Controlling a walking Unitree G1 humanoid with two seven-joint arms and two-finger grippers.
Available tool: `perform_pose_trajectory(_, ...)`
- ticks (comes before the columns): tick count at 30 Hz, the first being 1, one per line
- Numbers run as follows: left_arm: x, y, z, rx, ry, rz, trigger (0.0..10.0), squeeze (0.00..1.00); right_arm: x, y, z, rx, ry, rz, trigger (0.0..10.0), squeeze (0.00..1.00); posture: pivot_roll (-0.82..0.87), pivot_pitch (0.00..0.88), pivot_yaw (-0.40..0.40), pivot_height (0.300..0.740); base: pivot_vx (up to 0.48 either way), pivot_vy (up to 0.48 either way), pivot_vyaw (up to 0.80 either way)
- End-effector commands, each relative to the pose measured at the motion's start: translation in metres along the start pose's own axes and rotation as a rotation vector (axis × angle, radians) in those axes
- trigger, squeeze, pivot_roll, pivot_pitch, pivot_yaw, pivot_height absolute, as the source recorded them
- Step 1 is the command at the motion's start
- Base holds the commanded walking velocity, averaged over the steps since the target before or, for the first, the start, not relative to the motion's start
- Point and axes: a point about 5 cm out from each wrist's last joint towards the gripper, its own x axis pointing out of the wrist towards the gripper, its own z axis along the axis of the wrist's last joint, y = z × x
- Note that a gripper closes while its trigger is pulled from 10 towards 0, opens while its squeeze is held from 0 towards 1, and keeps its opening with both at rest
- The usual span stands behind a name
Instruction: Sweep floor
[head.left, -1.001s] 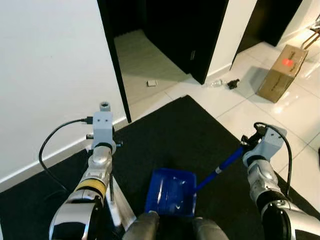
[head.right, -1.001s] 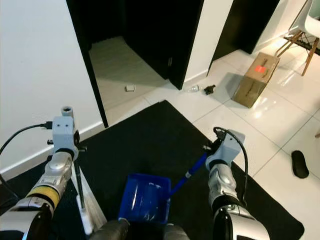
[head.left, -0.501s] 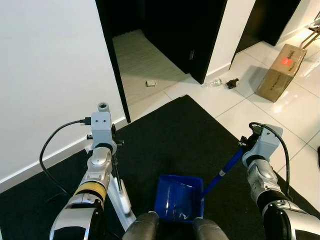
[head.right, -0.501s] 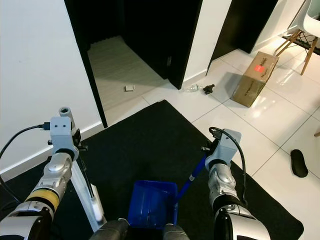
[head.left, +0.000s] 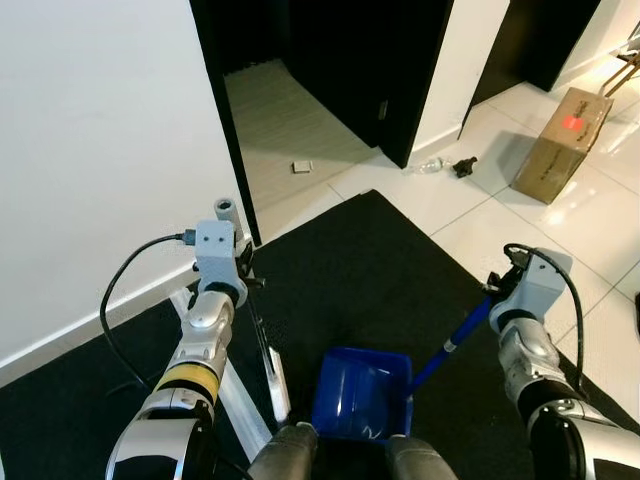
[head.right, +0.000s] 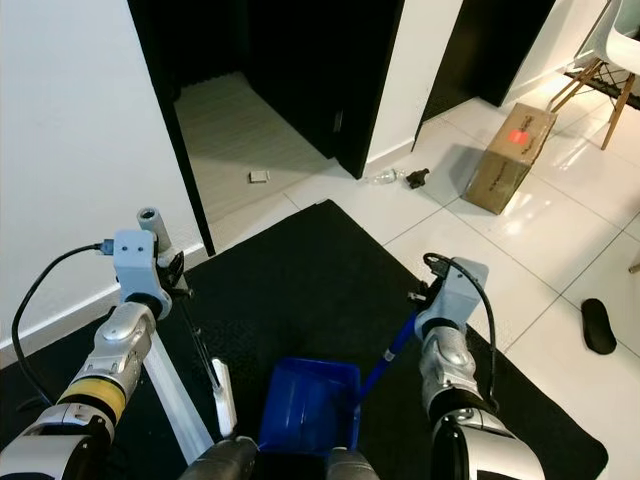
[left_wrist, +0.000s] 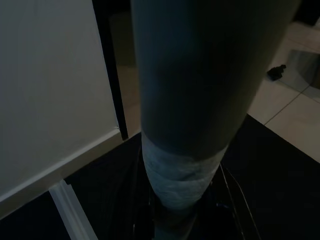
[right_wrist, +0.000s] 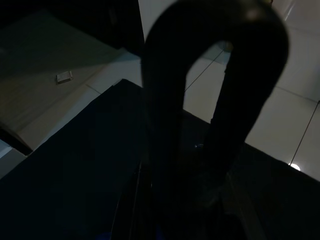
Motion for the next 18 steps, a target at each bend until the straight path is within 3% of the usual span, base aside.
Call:
perform_pose_trajectory(1,0.000,-0.006,0.002,0.006,-0.018,-0.023,10.0,0.00,0.005,-0.004,0.016,0.009,-0.055,-0.015,10.0,0.00,0.09,0.000,-0.028,0.740,0.000,0.000,0.00)
perform_pose_trajectory(18,0.001,-0.021,-0.003,0.003,0.001,-0.050,10.0,0.00,0.002,-0.007,0.010,0.001,-0.045,-0.019,10.0,0.00,0.07,0.000,-0.023,0.740,0.000,0.000,0.00)
